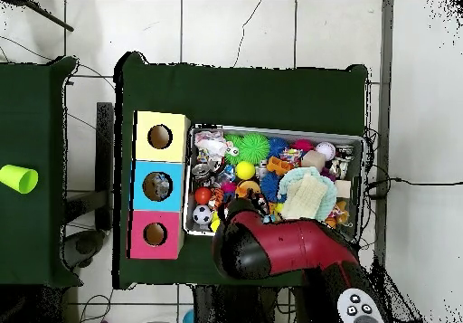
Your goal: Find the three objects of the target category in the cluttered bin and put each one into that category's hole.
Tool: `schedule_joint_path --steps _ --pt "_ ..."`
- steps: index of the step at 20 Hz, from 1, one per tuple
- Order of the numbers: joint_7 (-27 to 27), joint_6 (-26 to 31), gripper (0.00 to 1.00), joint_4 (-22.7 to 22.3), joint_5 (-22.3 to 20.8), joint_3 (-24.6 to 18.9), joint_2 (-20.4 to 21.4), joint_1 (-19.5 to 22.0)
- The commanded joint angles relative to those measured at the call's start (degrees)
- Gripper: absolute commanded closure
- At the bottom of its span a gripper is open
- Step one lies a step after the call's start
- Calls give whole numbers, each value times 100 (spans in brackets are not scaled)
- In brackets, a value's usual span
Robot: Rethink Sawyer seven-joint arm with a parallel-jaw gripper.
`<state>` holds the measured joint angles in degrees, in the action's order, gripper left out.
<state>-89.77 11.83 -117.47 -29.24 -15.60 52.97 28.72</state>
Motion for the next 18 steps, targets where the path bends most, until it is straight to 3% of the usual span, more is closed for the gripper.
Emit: schedule_joint_path --steps 1,11,18 --pt "-1263 -757 0 364 23 672 -682 -266" --pt "-1199 -1550 0 416 238 1239 -1240 -671" --pt "-1124 -1768 0 410 332 1350 -1392 -742"
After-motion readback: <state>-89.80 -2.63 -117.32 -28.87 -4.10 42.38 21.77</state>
